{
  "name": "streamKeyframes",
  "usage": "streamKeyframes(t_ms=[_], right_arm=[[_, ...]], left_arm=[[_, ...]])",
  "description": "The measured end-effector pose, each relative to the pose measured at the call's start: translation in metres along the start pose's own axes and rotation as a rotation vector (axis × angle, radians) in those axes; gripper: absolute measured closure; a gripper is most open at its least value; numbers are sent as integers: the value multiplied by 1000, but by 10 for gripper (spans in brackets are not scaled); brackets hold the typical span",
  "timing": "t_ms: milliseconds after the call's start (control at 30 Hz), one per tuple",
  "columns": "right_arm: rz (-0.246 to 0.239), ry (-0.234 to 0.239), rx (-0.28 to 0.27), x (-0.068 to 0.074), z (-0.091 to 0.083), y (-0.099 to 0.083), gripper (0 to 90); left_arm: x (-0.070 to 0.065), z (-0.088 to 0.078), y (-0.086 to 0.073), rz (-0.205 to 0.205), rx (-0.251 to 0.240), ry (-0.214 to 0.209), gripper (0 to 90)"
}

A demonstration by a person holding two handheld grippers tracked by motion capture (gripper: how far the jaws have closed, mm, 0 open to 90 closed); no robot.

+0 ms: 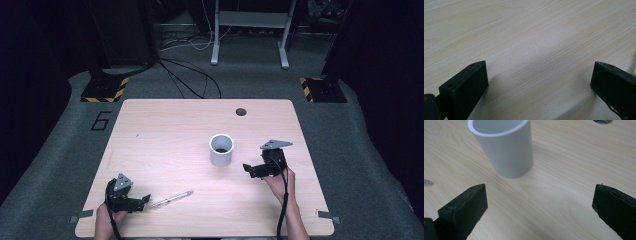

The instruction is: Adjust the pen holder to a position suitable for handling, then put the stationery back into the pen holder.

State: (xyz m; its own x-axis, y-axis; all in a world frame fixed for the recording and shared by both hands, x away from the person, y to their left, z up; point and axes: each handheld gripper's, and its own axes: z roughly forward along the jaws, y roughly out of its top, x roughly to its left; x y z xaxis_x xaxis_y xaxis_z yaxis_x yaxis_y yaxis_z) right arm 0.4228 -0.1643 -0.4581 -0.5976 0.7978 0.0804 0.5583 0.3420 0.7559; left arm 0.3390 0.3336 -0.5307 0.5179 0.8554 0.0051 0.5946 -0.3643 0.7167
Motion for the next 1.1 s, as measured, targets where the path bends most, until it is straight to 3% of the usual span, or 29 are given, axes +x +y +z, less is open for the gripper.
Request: streamKeyframes(t_ms=[267, 533, 667, 767, 800, 833, 867, 933, 1000, 1100], right_arm=[[82, -78, 4, -16, -18, -44, 0], [134, -179, 62, -27, -26, -95, 0], [157, -198, 72, -31, -26, -107, 0], [135, -226, 53, -32, -29, -113, 0], [146, -228, 48, -31, -29, -113, 0], [122, -236, 58, -33, -29, -114, 0], [108, -249, 63, -33, -28, -114, 0], [121, -246, 42, -32, -28, -115, 0], [122, -245, 43, -32, -28, -115, 0], [118, -248, 42, -32, -28, -115, 0]], left_arm=[[0, 0, 0, 1, 1, 0, 12], [0, 1, 0, 4, -11, 3, 9], [3, 2, 2, 26, 7, -19, 3], [4, 2, 4, 56, 13, -38, 5], [5, 1, 5, 87, 32, -46, 4], [4, 1, 6, 86, 30, -39, 2], [5, -1, 7, 113, 52, -29, 1], [5, -6, 9, 110, 39, -28, 2], [7, -12, 11, 69, -6, -42, 2], [7, -20, 17, 76, -27, -36, 2]])
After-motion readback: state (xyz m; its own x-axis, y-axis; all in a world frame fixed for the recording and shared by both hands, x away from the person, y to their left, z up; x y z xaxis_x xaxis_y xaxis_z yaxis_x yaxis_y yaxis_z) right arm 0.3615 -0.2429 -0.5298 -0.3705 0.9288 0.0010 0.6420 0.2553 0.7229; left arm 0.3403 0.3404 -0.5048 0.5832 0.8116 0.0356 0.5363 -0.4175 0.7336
